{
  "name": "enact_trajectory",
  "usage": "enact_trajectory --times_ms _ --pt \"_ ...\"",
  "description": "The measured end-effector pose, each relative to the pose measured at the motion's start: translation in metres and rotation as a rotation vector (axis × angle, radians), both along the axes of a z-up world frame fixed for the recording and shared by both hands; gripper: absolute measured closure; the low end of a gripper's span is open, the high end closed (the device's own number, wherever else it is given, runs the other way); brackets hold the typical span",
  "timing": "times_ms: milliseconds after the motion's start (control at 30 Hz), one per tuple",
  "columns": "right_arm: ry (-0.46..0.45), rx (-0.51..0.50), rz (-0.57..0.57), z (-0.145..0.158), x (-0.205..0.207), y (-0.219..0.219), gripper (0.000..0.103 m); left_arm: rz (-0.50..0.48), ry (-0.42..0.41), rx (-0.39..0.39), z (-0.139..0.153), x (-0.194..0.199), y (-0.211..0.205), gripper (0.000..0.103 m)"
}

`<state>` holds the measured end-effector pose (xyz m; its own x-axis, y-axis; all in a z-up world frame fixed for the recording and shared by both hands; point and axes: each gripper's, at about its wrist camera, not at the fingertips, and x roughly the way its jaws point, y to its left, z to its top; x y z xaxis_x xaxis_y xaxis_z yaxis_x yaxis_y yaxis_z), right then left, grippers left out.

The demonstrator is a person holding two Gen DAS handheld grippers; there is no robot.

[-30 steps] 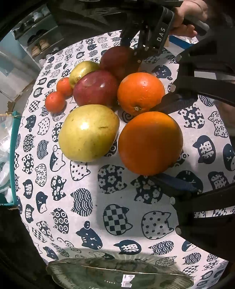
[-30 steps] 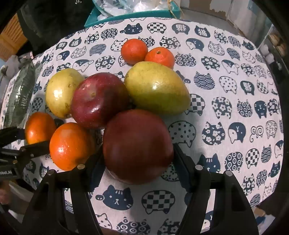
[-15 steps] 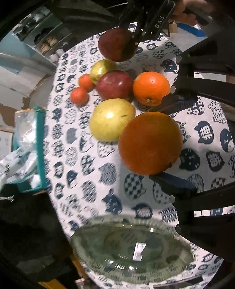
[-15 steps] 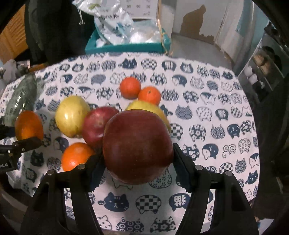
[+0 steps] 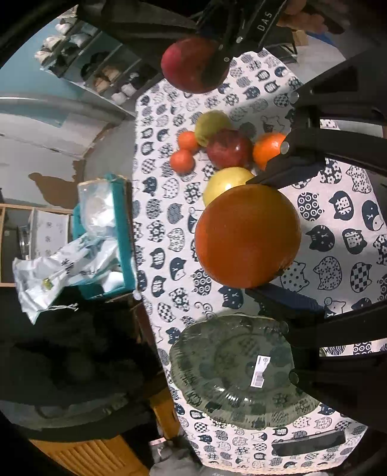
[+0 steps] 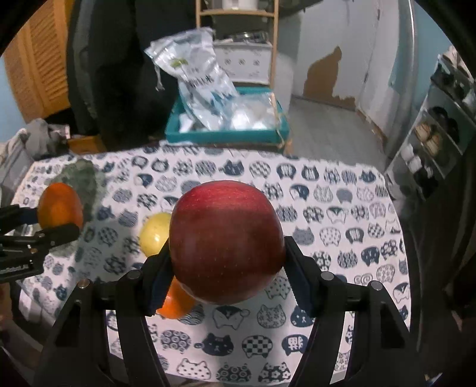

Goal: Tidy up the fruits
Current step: 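Close the left tool on the orange while the right tool grasps the red apple, then carry the orange and red apple over the green bowl and release both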

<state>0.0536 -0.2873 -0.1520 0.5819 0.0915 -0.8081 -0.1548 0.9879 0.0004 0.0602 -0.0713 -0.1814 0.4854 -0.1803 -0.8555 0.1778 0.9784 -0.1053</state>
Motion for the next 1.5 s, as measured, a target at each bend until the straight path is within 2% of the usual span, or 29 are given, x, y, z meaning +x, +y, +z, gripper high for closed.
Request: enact_trajectory --times_ms 433,867,1133,1500 --pt "-0.113 0.052 0.088 0.055 -0.003 0.039 0.034 0.059 -0.099 -0.030 0.050 -0.018 0.039 0.040" --pt "-0.148 0.102 0.188 0.083 0.009 0.101 0.034 0.169 -0.151 -0.037 0.071 -0.019 0.103 0.040" --pt "-0.120 0.126 0.228 0.077 0.028 0.139 0.034 0.225 -0.163 -0.004 0.069 -0.018 0.137 0.040" --pt "-0.055 0.139 0.300 0.058 0.049 0.203 0.034 0.297 -0.080 -0.001 0.033 -0.006 0.184 0.040"
